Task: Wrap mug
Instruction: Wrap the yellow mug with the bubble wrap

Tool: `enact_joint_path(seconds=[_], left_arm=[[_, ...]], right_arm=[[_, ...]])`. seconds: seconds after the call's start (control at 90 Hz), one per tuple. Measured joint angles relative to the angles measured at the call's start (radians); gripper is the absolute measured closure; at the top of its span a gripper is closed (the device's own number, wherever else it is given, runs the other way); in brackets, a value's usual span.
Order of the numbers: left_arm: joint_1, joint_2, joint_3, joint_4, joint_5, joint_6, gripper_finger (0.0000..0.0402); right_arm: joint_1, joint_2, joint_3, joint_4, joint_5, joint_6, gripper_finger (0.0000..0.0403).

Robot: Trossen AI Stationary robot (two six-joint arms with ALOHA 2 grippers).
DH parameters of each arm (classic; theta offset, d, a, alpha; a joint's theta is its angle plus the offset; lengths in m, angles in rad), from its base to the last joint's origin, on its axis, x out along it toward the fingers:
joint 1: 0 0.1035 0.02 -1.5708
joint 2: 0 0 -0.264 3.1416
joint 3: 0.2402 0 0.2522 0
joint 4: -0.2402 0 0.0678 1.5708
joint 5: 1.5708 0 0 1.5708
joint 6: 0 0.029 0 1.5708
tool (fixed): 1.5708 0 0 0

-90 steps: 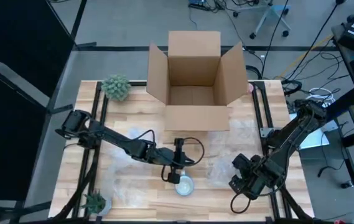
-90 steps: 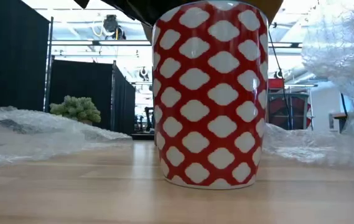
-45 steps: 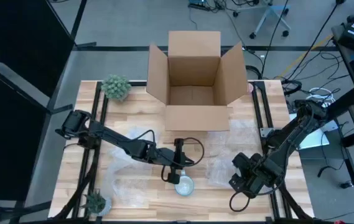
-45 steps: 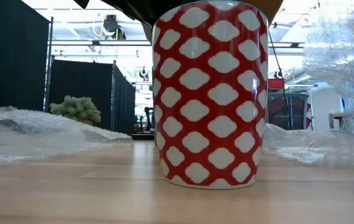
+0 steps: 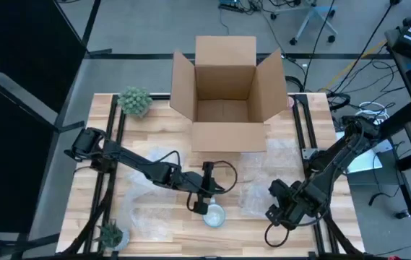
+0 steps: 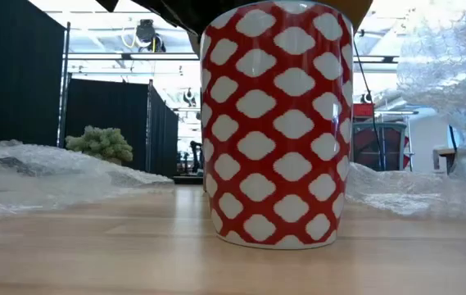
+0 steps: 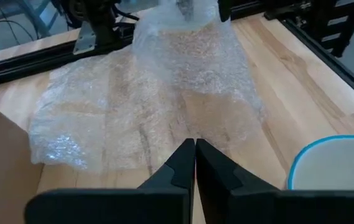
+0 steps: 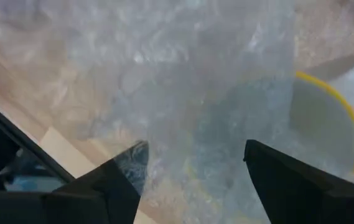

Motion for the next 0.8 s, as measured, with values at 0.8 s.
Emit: enact_joint_path(seconds=[0.8], left_arm=[[0.001,0.000,0.000,0.004,-0.003,-0.001,0.0402]], right_arm=[[0.001,-0.122,0.060,-0.323,-0.009,0.025,0.0149]])
